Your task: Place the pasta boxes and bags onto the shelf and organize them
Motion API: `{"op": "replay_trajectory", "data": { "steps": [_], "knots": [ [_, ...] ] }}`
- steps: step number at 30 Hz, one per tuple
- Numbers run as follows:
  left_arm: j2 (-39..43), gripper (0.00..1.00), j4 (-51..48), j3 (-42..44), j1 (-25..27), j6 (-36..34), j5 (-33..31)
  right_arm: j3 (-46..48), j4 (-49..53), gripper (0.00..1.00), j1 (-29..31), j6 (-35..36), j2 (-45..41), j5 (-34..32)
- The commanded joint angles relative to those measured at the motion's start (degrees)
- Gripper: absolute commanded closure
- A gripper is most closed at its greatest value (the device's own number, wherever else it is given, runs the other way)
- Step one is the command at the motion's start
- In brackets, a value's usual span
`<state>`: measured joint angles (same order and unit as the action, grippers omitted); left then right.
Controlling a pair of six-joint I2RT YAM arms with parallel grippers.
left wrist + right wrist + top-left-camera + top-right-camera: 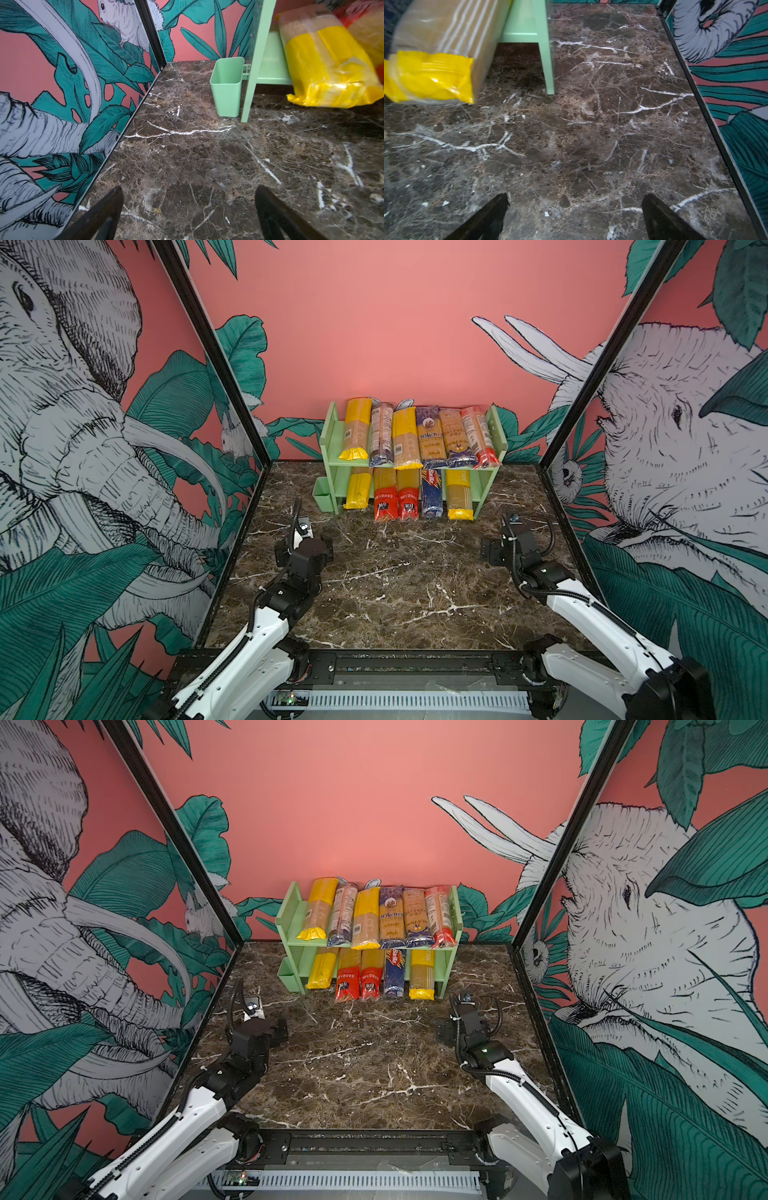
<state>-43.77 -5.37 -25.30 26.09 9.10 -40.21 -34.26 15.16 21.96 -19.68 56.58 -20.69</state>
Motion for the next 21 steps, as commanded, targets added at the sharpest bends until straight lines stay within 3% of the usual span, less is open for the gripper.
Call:
{"op": "replay_trajectory", "data": {
  "steps": [1,9,16,18,21],
  "knots": [
    [-0.47,0.01,9.65,3.05,-0.33,-4.62,-3.30,4.32,-8.71,0.01,-0.41,2.18,-0.91,-5.40],
    [-4.05,0.01,27.26,8.51,-1.17,-13.09,-1.98,7.70,-15.72,0.01,-1.77,5.92,-2.88,-8.06],
    [-18.14,0.01,38.93,8.05,-9.08,-12.97,5.69,9.21,-29.52,0.01,-4.28,11.96,2.22,-12.64],
    [-22.57,0.01,43.65,8.50,-11.48,-12.79,8.54,11.81,-39.84,0.00,-6.16,15.49,5.86,-15.42],
    [-27.62,0.01,48.57,8.88,-13.81,-12.13,10.96,14.63,-52.51,0.01,-10.94,16.96,12.08,-13.20]
  ]
}}
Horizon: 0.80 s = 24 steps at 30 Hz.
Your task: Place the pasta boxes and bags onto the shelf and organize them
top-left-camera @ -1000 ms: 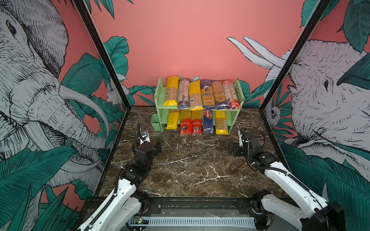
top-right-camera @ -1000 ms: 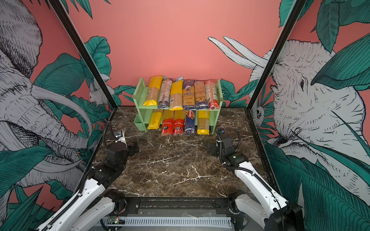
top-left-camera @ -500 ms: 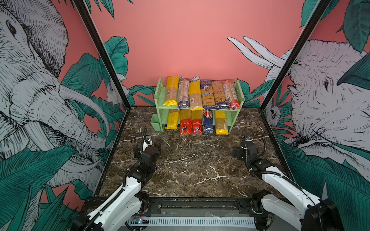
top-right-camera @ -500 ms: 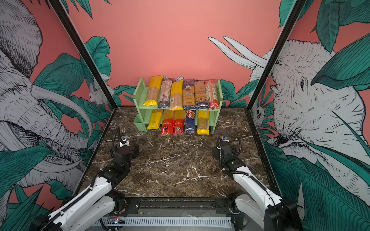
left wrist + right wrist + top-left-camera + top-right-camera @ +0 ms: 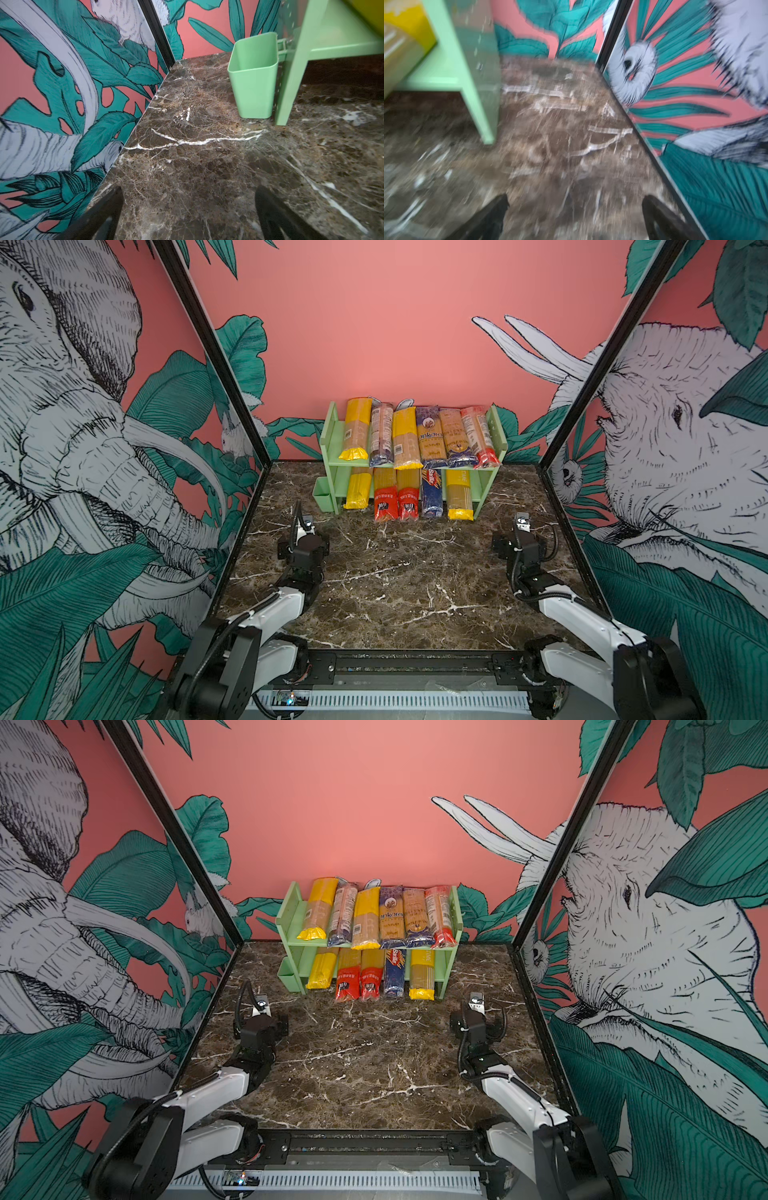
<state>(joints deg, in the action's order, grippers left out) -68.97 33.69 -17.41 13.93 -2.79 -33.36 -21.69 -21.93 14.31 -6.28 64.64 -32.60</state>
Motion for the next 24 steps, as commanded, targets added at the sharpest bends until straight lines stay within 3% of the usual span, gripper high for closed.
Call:
{"op": "replay_trajectory", "data": {
  "steps": [1,4,7,10,11,12,15,18,24],
  "knots": [
    [-3.39,0.01,10.63,0.92,-2.14,-0.12,4.80,1.51,-14.57,0.01,-4.91,2.57,5.49,0.34],
    [-5.67,0.01,13.42,0.53,-3.47,-0.15,6.44,1.65,-19.19,0.01,-7.92,0.12,10.78,2.61],
    [-8.49,0.01,15.22,-0.68,-4.94,-1.26,6.56,0.09,-21.27,0.01,-8.76,2.06,14.06,4.07],
    [-14.45,0.01,22.23,-0.67,-5.68,-2.37,8.06,-0.73,-26.85,0.01,-11.18,1.38,20.25,7.95],
    [-16.22,0.01,23.05,-1.29,-5.67,-3.13,9.54,-2.09,-24.54,0.01,-11.50,1.54,20.29,9.87],
    [-17.26,0.01,22.00,-2.41,-5.68,-3.79,10.68,-3.73,-20.33,0.01,-11.49,1.60,20.28,11.37],
    [-17.85,0.03,12.22,-7.27,-7.91,-2.41,15.96,-3.38,-21.79,0.01,-12.39,2.94,21.07,17.38],
    [-18.77,0.03,14.75,-6.34,-9.95,-1.26,20.46,0.67,-33.16,0.01,-12.90,5.00,24.66,23.79],
    [-20.17,0.01,17.57,-5.81,-10.09,-1.85,20.83,-0.97,-28.88,0.00,-13.77,5.83,23.73,28.92]
  ]
}}
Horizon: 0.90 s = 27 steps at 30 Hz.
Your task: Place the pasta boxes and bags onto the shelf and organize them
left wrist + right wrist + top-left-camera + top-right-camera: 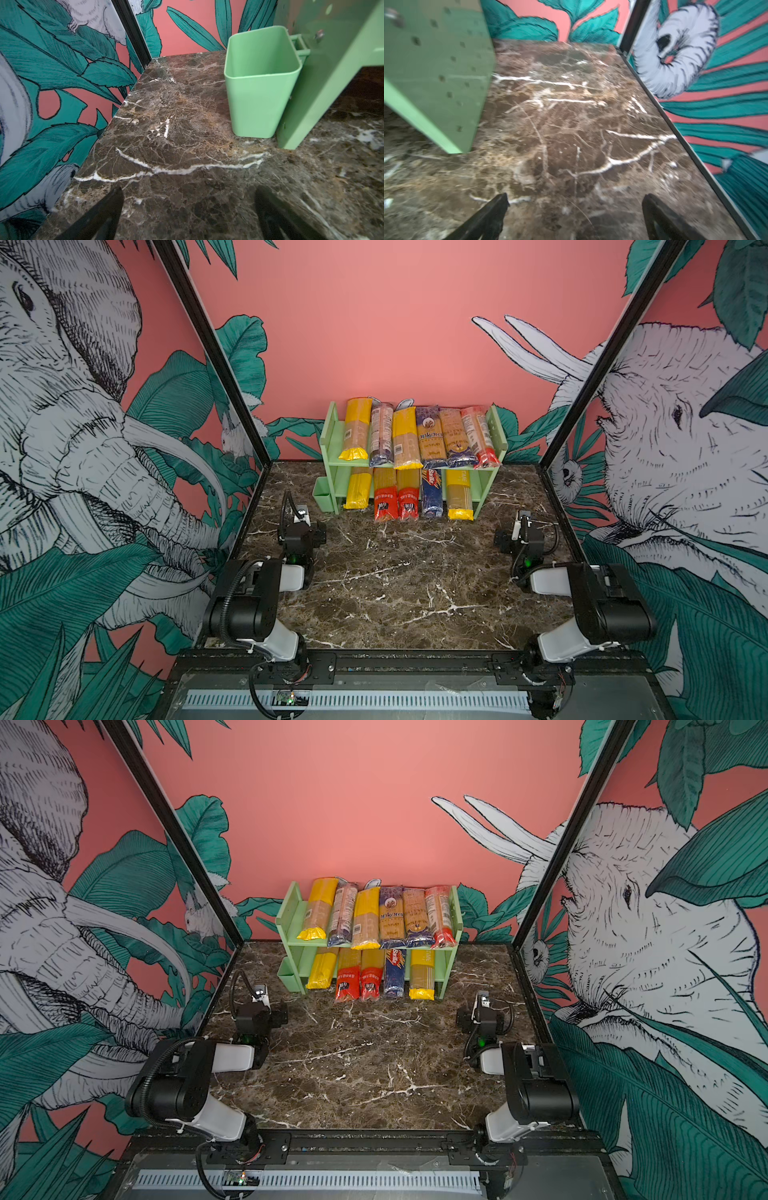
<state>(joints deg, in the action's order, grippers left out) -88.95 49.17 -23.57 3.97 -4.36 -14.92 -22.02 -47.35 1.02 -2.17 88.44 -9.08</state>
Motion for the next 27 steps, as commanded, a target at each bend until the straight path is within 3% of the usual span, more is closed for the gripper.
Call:
{"op": "replay_trajectory", "data": {
  "steps": [1,3,5,27],
  "knots": [
    [0.15,0.01,1.24,0.14,-0.15,-0.08,2.30,-0.52,-4.06,0.00,-0.49,1.69,0.13,5.50],
    [0.56,0.04,-0.11,-0.03,-0.10,0.01,2.42,-0.43,-4.30,0.01,-0.47,1.61,0.17,5.53],
    [0.26,0.00,0.93,0.21,-0.12,-0.05,2.30,-0.19,-5.33,0.01,-0.35,1.68,0.33,5.27],
    [0.79,0.00,0.74,0.49,-0.11,-0.03,2.45,-0.31,-4.96,0.01,-0.40,1.99,0.15,5.83]
  ]
}}
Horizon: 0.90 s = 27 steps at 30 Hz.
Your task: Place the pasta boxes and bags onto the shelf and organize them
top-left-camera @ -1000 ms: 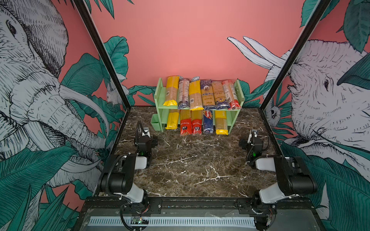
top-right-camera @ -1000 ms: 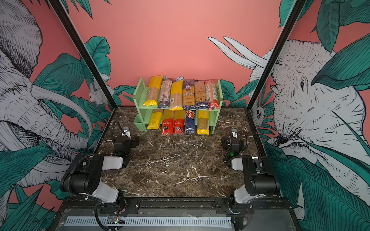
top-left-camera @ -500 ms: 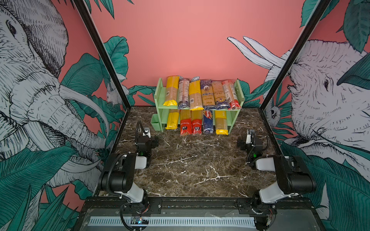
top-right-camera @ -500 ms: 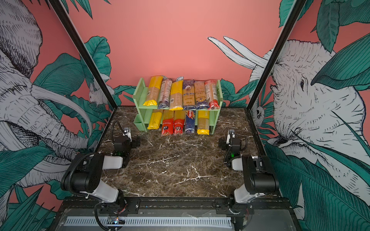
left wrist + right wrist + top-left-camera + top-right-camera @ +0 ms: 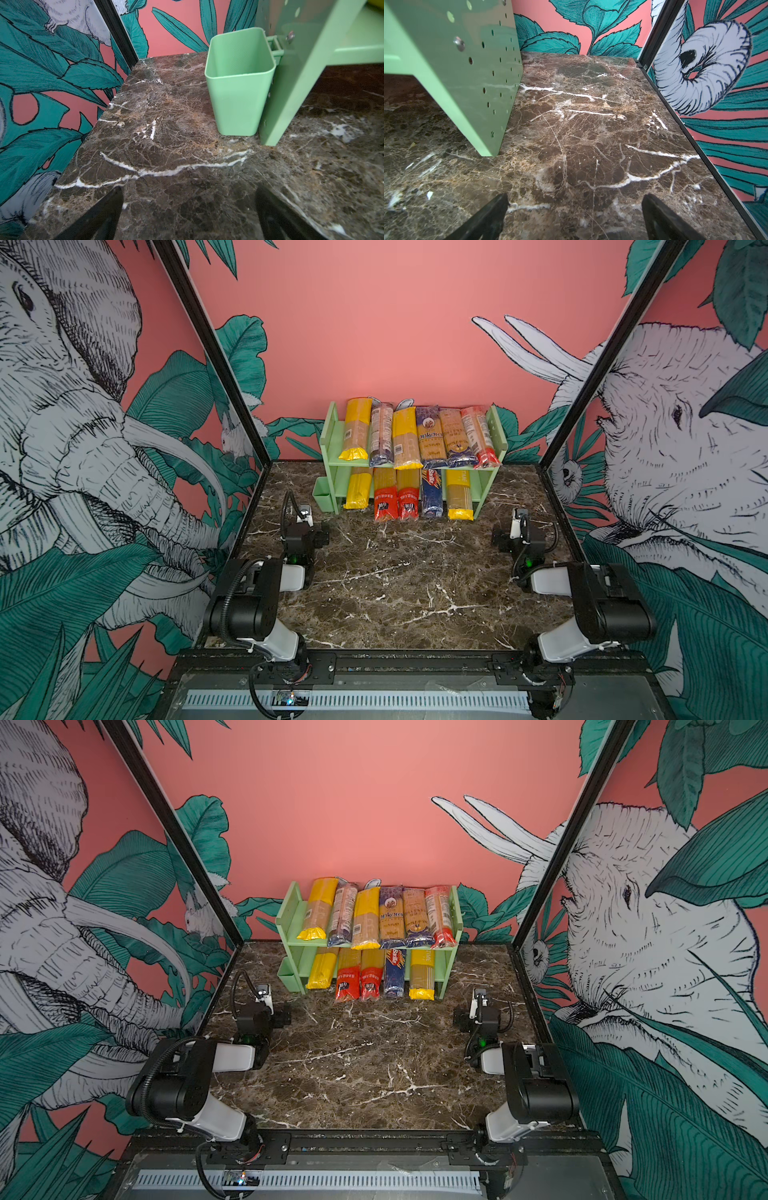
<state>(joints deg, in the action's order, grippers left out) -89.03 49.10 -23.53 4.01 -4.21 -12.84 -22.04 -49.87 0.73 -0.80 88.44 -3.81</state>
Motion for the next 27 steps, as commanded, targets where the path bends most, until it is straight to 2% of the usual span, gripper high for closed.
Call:
{"op": "replay_trajectory", "data": {
  "steps": [1,17,21,27],
  "knots": [
    [0.88,0.00,0.80,0.41,-0.17,-0.21,0.45,-0.27,-2.43,0.01,-0.11,0.61,0.15,0.52],
    [0.82,0.00,0.70,0.33,-0.14,-0.32,0.52,-0.28,-2.50,0.01,-0.09,0.55,0.19,0.52],
    [0.79,0.00,0.68,0.33,-0.12,-0.34,0.54,-0.45,-2.09,0.01,-0.12,1.41,0.24,3.74],
    [0.79,0.00,0.65,0.37,-0.08,-0.34,0.48,-0.83,-1.36,0.01,-0.20,1.66,0.41,4.78]
  ]
}}
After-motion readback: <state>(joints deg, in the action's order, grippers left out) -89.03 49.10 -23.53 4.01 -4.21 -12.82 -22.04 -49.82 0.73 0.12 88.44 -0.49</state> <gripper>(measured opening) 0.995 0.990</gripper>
